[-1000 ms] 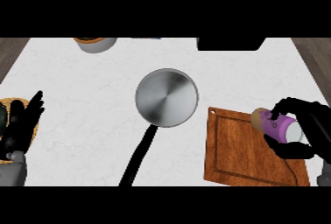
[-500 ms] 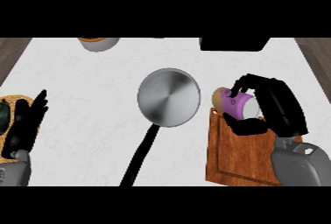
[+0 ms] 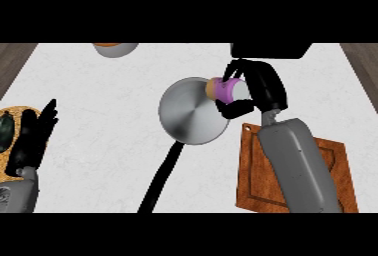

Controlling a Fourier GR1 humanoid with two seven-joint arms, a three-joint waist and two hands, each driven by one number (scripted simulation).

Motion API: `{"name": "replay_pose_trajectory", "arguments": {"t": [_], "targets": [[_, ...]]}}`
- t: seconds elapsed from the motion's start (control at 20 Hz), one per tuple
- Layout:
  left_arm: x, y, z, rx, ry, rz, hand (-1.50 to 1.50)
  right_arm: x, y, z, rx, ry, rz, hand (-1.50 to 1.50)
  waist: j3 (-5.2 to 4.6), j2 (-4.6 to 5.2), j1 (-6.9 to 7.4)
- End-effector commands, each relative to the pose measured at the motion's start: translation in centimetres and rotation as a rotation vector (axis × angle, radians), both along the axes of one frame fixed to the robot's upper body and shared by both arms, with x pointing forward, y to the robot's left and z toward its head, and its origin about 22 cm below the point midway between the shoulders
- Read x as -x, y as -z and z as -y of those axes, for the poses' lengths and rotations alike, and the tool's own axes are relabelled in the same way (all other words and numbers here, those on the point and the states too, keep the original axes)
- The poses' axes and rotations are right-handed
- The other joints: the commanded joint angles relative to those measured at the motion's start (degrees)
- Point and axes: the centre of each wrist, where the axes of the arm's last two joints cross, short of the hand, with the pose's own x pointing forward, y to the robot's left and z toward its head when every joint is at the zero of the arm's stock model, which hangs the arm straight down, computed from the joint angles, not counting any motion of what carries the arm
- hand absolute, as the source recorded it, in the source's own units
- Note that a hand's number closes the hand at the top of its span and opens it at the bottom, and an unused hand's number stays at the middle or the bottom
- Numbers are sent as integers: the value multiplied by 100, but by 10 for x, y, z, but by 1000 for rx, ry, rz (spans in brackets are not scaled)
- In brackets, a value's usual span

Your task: Pick the can from the cutting board and place it in the pan

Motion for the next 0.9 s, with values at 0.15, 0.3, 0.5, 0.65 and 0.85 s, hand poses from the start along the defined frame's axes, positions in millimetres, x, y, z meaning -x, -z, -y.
{"name": "replay_pose_trajectory", "arguments": {"t": [0.15,0.3,0.5,0.65,0.85], "targets": [[5,8,13,10,19,3,0,-39,30,-43,8,27,-66,150,3,16,102],[-13,-10,-4,3,27,0,0,-39,60,-47,3,22,-102,150,3,53,182],[-10,-10,11,5,57,12,0,-48,73,-44,-34,12,-131,150,9,94,336],[-15,-1,15,0,77,14,0,-43,84,-45,-101,13,-167,150,10,129,475],[-22,-1,28,-8,95,35,0,-45,90,-41,-188,10,-241,-150,12,190,581]]}}
